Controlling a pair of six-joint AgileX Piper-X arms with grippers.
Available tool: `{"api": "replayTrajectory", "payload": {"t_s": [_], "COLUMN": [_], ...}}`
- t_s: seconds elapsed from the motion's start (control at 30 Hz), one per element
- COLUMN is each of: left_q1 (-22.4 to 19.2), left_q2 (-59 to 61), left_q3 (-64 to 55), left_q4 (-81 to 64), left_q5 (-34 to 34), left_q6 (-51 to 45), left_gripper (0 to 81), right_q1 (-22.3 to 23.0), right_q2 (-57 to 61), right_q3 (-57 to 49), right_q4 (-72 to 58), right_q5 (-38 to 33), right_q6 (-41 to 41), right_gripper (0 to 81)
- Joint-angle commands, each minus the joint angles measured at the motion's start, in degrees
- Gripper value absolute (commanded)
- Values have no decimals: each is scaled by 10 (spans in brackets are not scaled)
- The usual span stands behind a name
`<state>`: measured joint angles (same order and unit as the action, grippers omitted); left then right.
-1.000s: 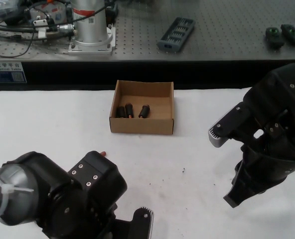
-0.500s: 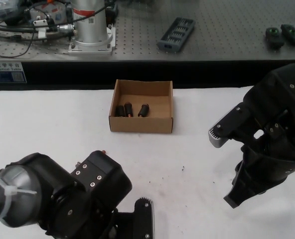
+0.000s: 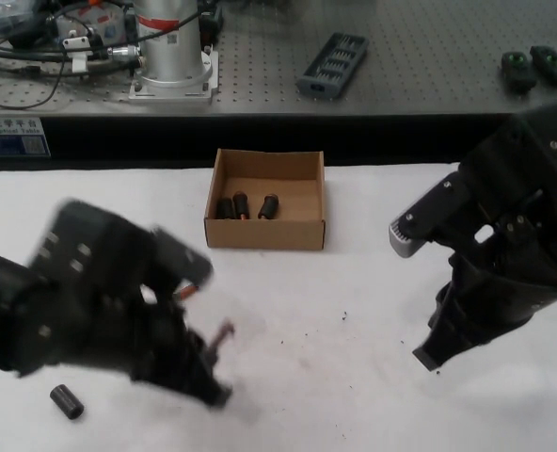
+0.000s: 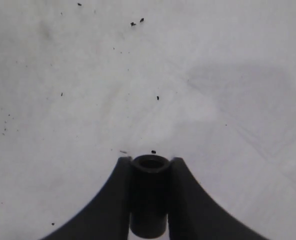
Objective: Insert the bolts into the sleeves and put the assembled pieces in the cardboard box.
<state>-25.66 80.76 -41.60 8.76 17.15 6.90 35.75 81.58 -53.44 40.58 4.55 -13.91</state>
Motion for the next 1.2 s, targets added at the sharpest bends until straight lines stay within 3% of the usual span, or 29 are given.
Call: {"api": "replayTrajectory", "payload": {"t_s": [0.0, 0.17, 0.33, 0.5, 0.8, 1.17], "left_q1": [3, 45, 80, 93, 93, 127], "left_q2": [-18, -39, -37, -37, -37, -11], "left_q3": [-4, -4, -4, -4, -2, -2], "left_q4": [-28, -205, -336, -365, -398, -406], "left_q5": [14, 66, 70, 96, 156, 280], "left_q6": [-16, -209, -363, -427, -509, -544], "left_gripper": [6, 6, 6, 6, 6, 6], "right_q1": [-4, -4, -4, -4, -5, -5], "right_q2": [-6, -6, -5, -5, -4, 52], "right_q3": [-8, -15, -17, -17, -17, -17], "right_q4": [-18, -59, -64, -93, -206, -352], "right_q5": [-4, -62, -140, -291, -470, -585], "right_q6": [-3, -3, -3, 20, 55, 194], "right_gripper": [43, 43, 43, 43, 43, 43]}}
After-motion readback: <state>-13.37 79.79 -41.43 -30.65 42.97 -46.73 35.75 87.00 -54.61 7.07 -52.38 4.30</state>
